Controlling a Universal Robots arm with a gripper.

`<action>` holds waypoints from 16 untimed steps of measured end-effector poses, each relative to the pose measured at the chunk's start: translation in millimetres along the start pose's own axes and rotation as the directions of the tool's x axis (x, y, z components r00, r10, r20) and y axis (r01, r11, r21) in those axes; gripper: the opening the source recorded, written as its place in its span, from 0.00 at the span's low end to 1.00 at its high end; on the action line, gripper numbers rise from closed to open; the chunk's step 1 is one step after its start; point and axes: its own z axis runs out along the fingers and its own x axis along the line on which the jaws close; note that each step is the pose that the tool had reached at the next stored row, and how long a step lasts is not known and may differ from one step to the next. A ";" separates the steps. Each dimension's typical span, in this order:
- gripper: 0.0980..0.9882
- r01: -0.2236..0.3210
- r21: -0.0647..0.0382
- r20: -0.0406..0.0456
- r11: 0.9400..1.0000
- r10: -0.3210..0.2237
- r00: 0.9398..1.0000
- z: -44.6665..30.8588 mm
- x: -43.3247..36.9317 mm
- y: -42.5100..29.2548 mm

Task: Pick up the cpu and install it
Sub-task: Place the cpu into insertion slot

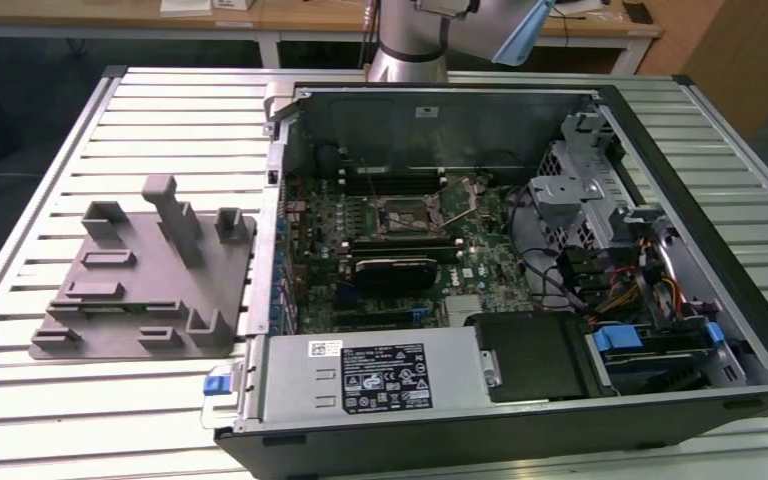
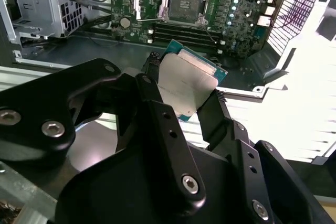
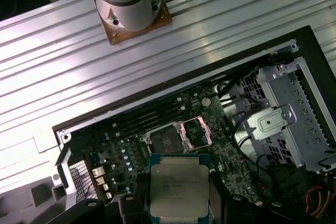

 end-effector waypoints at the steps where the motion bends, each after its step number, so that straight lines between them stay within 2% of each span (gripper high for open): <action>1: 0.50 0.000 0.000 0.000 1.000 0.000 1.000 1.5 0.0 -0.2; 9: 0.50 0.000 0.003 0.001 1.000 0.000 1.000 13.2 0.1 -1.5; 10: 0.50 0.000 0.004 0.002 1.000 0.000 1.000 23.0 0.2 -2.6; 16: 0.50 0.000 0.006 0.003 1.000 0.000 1.000 31.3 0.2 -3.6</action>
